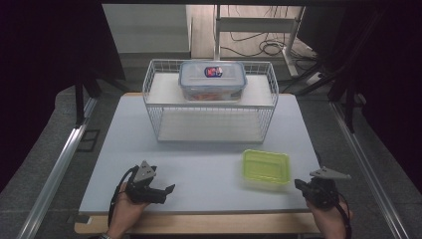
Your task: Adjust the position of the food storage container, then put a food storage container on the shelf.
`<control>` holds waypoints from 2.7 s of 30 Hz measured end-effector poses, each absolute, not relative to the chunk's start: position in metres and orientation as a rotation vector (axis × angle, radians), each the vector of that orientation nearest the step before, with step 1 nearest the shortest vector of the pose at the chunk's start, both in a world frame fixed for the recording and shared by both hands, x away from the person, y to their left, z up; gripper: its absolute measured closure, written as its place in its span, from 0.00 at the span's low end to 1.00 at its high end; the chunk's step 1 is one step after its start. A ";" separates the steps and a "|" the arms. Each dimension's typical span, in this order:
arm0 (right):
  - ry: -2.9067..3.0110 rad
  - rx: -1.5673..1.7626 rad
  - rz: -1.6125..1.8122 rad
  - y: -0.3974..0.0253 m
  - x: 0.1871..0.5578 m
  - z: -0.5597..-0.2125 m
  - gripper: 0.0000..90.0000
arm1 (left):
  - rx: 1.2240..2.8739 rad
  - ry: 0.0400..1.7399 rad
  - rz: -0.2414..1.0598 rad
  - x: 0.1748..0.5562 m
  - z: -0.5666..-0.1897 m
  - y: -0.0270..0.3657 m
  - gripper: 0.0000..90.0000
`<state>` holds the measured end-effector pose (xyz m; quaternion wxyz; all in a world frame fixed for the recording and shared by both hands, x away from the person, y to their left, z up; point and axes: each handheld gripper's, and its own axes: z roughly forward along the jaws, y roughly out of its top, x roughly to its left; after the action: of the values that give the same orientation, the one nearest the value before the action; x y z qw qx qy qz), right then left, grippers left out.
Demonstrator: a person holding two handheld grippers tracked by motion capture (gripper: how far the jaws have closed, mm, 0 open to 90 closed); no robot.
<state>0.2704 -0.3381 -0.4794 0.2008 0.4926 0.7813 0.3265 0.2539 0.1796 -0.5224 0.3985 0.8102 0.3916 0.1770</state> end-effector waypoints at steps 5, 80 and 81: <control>2.178 1.401 0.905 -0.338 0.299 -0.480 0.99 | 2.050 0.994 0.452 0.254 -0.522 0.179 0.08; 2.334 1.096 1.127 -0.252 0.313 -0.484 0.05 | 2.044 1.001 0.445 0.253 -0.523 0.182 0.08; 2.337 1.093 1.124 -0.251 0.313 -0.484 0.05 | 2.043 1.000 0.446 0.253 -0.522 0.182 0.08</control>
<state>0.3129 -0.2515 -0.4842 0.1630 0.3832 0.8192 0.3942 0.2527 0.1819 -0.5225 0.4004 0.8076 0.3955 0.1764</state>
